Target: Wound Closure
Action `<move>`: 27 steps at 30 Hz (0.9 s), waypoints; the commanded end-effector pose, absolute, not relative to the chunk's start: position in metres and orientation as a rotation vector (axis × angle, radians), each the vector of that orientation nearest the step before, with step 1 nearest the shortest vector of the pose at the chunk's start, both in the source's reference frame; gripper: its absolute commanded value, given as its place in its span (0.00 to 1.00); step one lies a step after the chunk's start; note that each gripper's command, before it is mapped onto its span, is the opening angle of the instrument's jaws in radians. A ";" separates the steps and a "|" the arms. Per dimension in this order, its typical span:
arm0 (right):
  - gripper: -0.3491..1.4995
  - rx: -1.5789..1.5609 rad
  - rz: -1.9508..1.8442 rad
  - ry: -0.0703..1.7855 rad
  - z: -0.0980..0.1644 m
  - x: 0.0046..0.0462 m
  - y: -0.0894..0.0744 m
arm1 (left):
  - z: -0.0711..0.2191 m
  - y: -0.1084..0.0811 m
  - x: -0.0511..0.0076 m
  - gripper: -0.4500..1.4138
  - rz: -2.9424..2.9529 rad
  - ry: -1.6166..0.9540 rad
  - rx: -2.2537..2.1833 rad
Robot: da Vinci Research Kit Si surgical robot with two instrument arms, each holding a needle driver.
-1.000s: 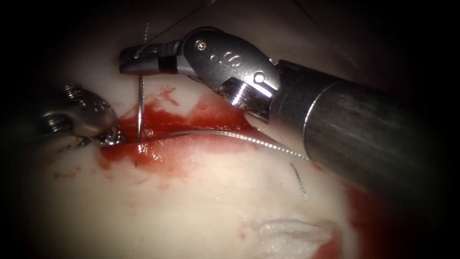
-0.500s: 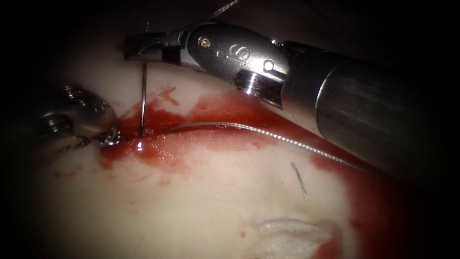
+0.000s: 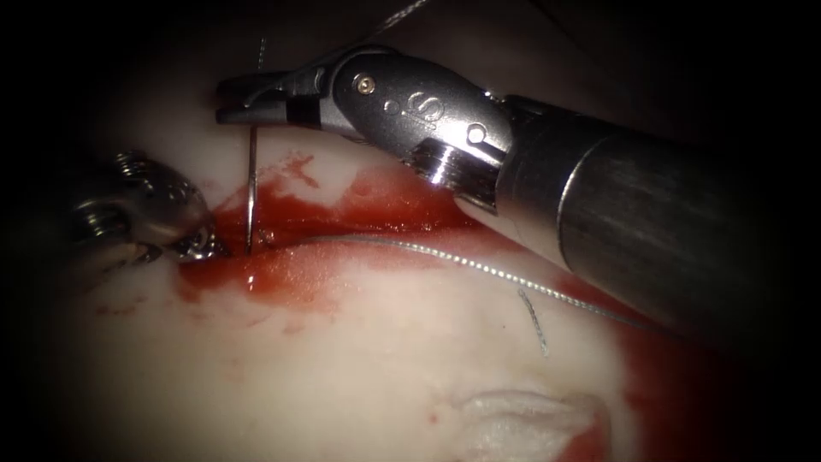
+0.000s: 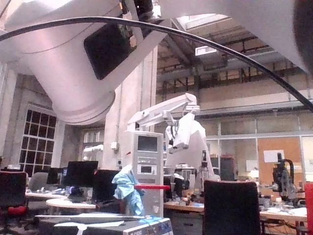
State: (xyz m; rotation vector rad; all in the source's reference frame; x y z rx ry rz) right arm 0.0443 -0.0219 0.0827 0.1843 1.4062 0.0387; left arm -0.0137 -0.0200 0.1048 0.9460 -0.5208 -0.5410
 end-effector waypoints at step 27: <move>0.00 0.213 -0.085 1.425 0.083 0.0450 -0.021 | 0.104 -0.019 -0.0143 0.00 -0.535 -0.524 0.948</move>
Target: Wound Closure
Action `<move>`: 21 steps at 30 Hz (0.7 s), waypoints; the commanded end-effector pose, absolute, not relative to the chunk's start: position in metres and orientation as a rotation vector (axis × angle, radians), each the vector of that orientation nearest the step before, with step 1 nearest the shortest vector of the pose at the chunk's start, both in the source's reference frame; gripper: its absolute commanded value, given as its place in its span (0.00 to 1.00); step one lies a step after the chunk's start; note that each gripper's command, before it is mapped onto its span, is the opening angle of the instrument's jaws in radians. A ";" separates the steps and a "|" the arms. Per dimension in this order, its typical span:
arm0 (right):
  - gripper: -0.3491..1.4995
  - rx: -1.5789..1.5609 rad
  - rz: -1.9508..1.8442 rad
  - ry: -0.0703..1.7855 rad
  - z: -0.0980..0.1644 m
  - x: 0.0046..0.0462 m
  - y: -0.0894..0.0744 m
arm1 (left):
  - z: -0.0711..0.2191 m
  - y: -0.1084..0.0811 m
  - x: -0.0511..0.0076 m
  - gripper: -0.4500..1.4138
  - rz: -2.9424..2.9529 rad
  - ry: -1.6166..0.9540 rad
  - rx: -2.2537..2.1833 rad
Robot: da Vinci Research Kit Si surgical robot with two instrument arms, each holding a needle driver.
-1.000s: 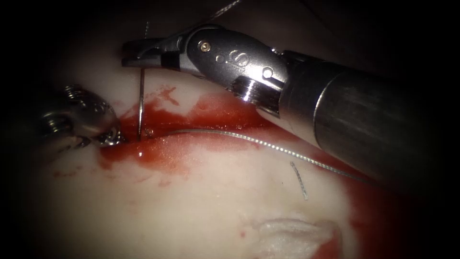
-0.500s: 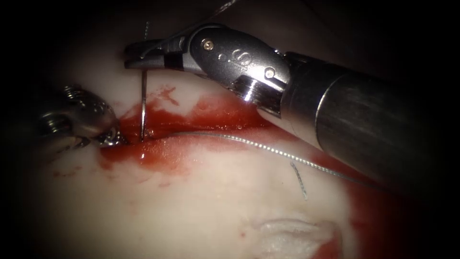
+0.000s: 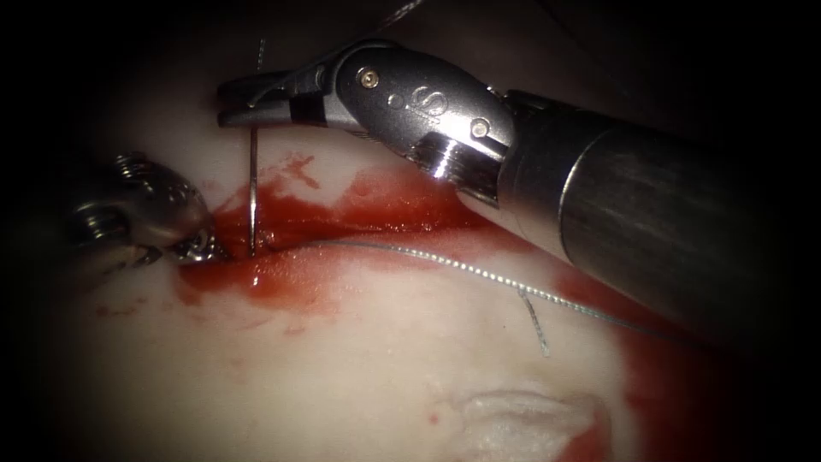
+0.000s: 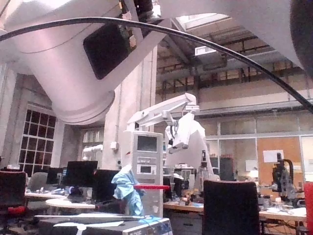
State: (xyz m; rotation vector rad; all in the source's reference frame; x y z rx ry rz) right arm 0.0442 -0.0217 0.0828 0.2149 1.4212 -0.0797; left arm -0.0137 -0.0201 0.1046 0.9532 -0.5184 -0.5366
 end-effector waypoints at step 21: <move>0.00 0.412 0.129 1.390 0.082 0.0446 -0.020 | 0.104 -0.019 -0.0144 0.00 -0.531 -0.522 0.949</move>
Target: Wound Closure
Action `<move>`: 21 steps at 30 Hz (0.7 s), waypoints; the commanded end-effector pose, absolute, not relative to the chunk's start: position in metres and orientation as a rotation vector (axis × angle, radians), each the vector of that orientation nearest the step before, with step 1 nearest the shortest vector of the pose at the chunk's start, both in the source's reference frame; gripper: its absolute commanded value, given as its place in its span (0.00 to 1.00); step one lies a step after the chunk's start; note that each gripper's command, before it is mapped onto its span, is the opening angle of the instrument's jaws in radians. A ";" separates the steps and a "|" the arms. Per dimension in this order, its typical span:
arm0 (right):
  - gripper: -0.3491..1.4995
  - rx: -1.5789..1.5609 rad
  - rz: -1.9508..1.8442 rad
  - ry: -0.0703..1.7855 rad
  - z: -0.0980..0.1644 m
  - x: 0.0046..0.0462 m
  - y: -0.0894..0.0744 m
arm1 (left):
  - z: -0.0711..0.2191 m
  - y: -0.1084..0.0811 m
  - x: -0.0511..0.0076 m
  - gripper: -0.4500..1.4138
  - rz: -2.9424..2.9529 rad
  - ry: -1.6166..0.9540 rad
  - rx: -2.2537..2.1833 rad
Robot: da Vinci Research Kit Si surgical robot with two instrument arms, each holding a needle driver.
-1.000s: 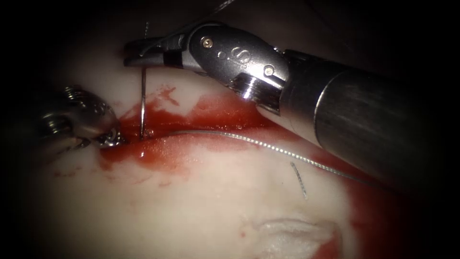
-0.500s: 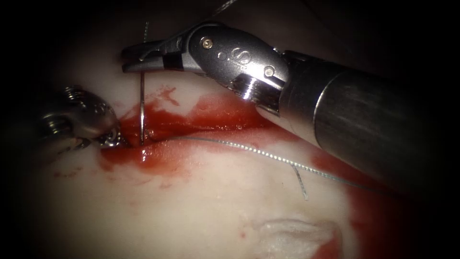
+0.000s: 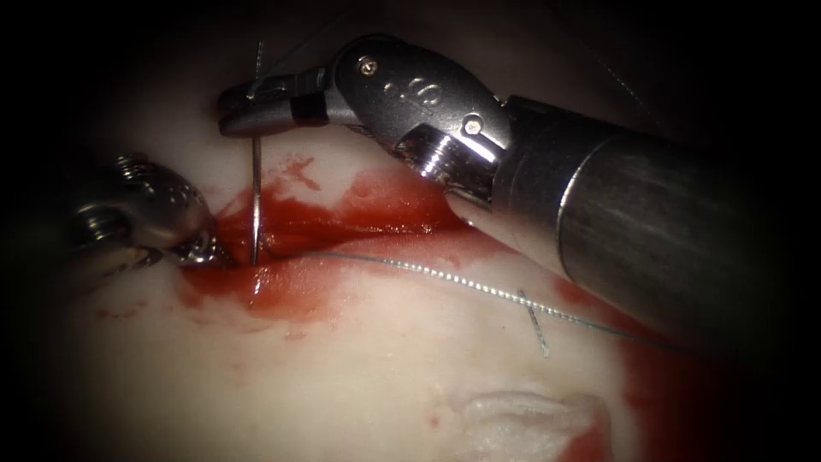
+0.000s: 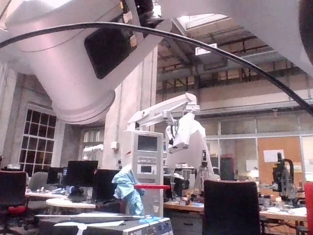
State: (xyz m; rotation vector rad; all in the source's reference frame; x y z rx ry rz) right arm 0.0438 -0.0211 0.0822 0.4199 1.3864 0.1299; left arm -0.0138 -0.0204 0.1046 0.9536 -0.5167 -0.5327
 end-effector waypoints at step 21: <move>0.00 0.183 0.005 1.409 0.081 0.0441 -0.018 | 0.104 -0.019 -0.0145 0.00 -0.524 -0.519 0.952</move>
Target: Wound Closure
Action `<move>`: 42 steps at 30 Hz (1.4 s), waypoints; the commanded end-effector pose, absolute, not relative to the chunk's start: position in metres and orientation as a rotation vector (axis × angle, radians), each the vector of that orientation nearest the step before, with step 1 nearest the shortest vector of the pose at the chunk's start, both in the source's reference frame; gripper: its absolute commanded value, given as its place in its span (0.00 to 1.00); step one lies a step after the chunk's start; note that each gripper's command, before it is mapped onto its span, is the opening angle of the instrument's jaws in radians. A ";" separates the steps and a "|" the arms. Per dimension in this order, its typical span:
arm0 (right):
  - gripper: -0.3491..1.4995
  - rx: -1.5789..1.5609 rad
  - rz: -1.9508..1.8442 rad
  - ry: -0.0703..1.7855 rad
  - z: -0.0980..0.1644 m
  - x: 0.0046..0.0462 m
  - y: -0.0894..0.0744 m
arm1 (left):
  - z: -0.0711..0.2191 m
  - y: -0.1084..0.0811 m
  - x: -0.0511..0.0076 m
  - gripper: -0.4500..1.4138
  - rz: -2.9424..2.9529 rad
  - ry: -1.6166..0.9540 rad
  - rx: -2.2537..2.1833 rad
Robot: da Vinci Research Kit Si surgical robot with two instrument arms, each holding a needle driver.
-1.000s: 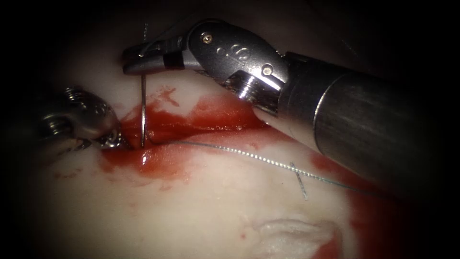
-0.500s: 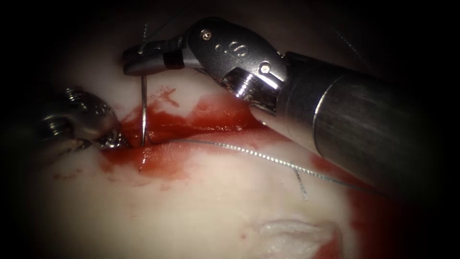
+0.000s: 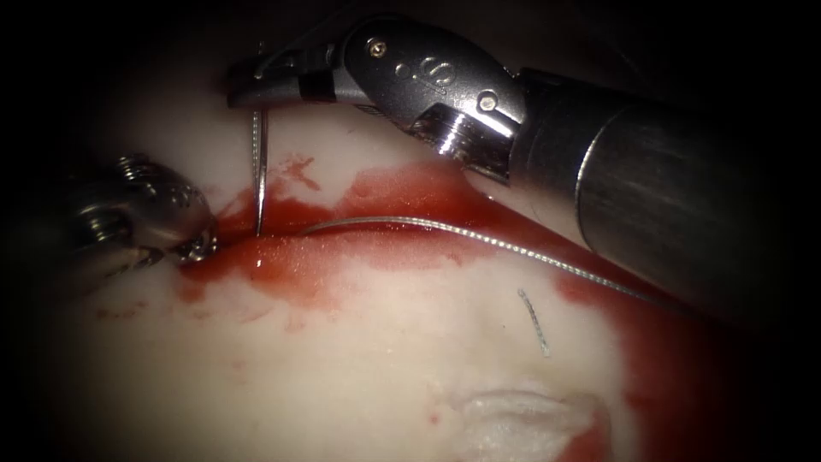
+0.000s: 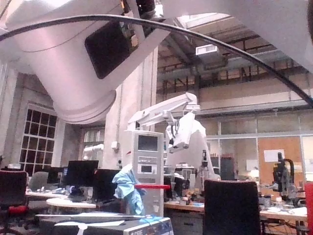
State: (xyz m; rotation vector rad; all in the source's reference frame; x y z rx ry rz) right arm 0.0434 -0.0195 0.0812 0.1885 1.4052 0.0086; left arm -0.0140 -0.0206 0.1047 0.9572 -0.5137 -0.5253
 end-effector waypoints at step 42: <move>0.00 0.275 0.105 1.407 0.081 0.0440 -0.019 | 0.104 -0.019 -0.0145 0.00 -0.522 -0.519 0.953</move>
